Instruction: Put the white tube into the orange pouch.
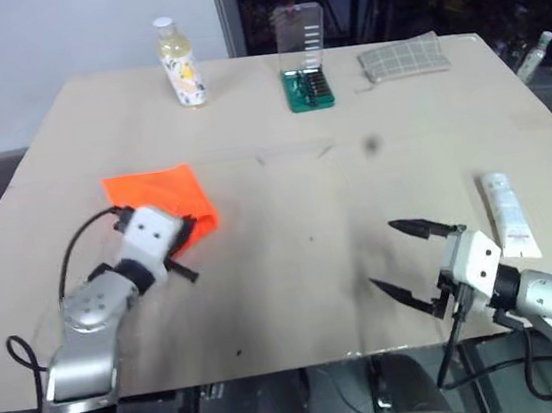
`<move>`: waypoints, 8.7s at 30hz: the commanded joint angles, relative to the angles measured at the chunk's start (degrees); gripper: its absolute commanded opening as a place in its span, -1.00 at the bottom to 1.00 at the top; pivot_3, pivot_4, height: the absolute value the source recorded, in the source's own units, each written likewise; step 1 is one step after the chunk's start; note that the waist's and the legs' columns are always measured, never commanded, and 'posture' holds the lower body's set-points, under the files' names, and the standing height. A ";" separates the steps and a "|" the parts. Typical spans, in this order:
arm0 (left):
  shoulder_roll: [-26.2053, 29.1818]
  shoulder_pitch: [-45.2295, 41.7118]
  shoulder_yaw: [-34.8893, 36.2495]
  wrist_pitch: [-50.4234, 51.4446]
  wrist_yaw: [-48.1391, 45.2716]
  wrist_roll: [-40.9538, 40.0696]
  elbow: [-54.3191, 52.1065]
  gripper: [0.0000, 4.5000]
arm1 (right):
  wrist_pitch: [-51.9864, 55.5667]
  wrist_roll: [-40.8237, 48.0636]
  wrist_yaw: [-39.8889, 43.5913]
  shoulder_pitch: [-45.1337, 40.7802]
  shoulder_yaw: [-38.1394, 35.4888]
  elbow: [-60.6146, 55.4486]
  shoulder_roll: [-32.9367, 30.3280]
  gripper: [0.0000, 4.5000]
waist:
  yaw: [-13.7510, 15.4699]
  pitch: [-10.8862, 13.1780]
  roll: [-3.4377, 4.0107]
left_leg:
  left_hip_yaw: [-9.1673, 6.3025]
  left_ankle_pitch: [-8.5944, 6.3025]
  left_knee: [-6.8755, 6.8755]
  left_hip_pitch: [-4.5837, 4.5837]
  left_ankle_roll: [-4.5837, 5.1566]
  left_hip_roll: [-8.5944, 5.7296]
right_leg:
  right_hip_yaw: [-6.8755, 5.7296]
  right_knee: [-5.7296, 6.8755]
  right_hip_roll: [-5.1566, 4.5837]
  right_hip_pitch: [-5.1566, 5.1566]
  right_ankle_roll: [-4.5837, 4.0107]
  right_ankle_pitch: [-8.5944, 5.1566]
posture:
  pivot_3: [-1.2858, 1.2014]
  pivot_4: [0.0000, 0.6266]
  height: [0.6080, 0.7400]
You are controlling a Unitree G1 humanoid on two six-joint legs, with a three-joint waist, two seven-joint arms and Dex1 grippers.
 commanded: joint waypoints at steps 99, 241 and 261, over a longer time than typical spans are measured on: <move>-9.74 -26.60 -17.93 25.33 4.68 -25.48 2.64 -1.00 | 12.32 -22.21 -4.18 -54.20 23.15 49.05 15.16 -0.72 | -1.75 0.47 -0.34 | -0.10 0.13 -0.35 -0.11 0.01 -0.11 | 0.11 -0.01 0.24 -0.12 0.15 0.17 | 0.03 -0.52 1.00; -13.02 -24.00 -13.03 19.49 1.04 -21.63 7.02 -1.00 | 31.66 11.37 -11.72 -49.39 -8.51 25.66 24.95 -0.97 | -1.51 0.54 -0.23 | -0.16 0.13 -0.24 -0.10 0.03 -0.06 | 0.14 0.11 0.28 -0.10 0.16 0.17 | 0.03 -0.52 1.00; -14.79 -43.77 -5.16 20.42 2.15 -32.08 9.24 0.01 | 34.89 24.72 -16.92 -75.65 -15.70 30.94 18.79 -1.00 | -0.82 0.66 -0.20 | -0.20 0.12 -0.37 -0.26 0.06 -0.16 | 0.05 -0.16 0.22 -0.09 0.17 0.18 | 0.03 -0.52 1.00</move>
